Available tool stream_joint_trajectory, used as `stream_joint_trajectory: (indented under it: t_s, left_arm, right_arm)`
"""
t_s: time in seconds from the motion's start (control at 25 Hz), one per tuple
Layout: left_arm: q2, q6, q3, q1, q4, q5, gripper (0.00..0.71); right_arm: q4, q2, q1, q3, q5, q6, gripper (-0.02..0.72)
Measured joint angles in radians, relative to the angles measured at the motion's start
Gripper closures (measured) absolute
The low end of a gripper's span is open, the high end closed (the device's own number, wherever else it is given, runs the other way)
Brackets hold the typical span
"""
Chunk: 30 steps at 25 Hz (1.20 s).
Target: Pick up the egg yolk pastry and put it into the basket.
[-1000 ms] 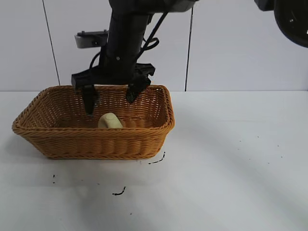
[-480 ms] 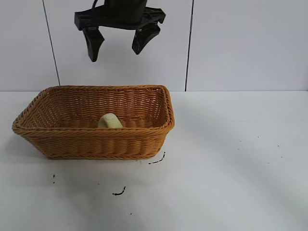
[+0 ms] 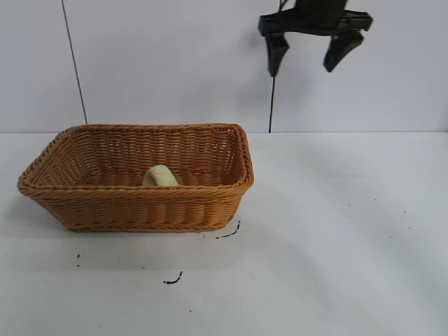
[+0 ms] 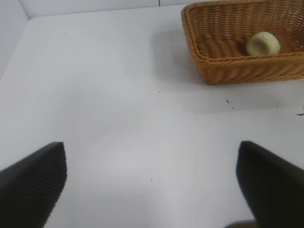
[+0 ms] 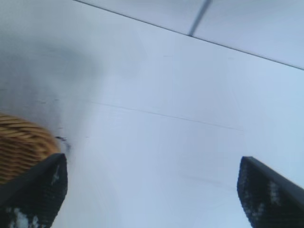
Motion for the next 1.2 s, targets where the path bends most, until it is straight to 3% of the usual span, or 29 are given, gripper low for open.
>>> stream_joint_trajectory:
  t_s: [0.28, 0.56, 1.2]
  left_arm:
    - [0.000, 0.000, 0.000, 0.000, 0.000, 0.000, 0.014]
    - [0.000, 0.000, 0.000, 0.000, 0.000, 0.000, 0.014]
    - [0.000, 0.000, 0.000, 0.000, 0.000, 0.000, 0.014]
  right_arm:
    - [0.011, -0.001, -0.140, 0.000, 0.001, 0.009, 0.008]
    - [0.031, -0.102, -0.164, 0.134, 0.001, 0.009, 0.008]
    - [0.049, -0.993, -0.164, 1.041, 0.003, 0.009, 0.008]
